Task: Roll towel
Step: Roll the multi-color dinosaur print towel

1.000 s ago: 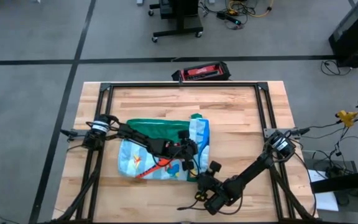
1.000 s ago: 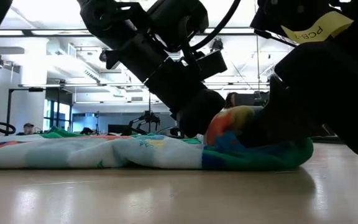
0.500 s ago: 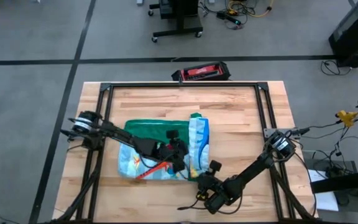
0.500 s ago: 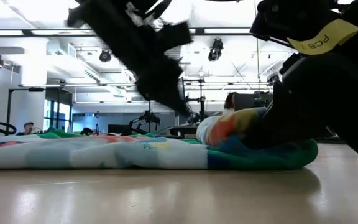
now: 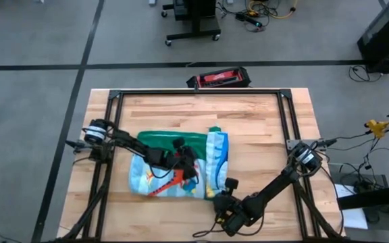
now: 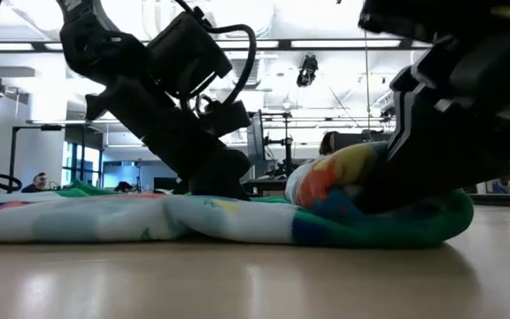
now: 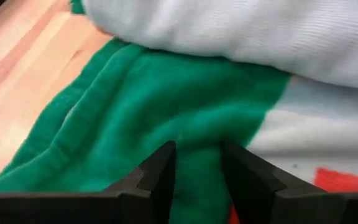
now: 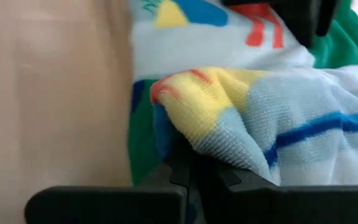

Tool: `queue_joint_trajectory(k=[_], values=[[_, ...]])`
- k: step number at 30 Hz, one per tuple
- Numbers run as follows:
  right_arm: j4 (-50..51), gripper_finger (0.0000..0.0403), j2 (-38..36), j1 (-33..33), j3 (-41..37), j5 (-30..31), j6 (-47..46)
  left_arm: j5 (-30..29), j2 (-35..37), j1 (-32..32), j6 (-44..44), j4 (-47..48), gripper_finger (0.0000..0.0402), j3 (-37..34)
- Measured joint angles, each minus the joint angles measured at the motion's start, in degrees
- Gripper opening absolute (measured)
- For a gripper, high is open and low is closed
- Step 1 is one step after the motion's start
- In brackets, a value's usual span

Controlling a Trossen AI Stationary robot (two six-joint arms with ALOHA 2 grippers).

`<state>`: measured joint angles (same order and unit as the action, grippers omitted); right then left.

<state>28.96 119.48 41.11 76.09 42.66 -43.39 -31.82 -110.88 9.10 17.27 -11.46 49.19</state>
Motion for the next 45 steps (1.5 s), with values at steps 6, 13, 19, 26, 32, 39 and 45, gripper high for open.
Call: queue_joint_trajectory(k=[6, 13, 19, 26, 32, 39, 45], values=[[-0.34, 0.0000, 0.00, 0.78, 1.36, -2.50, 0.22, 0.84, -0.14, -0.39, -0.04, -0.53, 0.0119, -0.11], [-0.47, 0.0000, -0.04, 1.53, 1.52, -3.09, -0.07, 1.15, -0.18, -0.44, -0.15, -0.57, 0.0119, -0.18], [-0.13, 0.0000, -0.07, 0.73, 1.49, -1.94, -1.62, 1.30, 0.04, -0.48, -0.23, -0.51, 0.0119, -0.12], [3.58, 0.0000, -0.13, 0.30, 1.49, -1.60, -6.22, 1.23, 0.21, -0.50, -0.10, -0.53, 0.0119, -0.09], [3.69, 0.0030, -0.26, 0.15, 1.49, -3.82, -6.30, 1.36, 0.21, -0.50, 0.13, -0.53, 0.0119, -0.09], [3.97, 0.0099, -2.61, 0.14, 2.26, -5.24, -5.54, 1.91, 0.21, -0.50, 0.19, -0.51, 0.0119, -0.09], [2.99, 0.0139, -4.88, 0.25, 2.30, -11.45, -2.70, 2.11, 0.21, -0.50, 0.18, -0.48, 0.0119, -0.09]])
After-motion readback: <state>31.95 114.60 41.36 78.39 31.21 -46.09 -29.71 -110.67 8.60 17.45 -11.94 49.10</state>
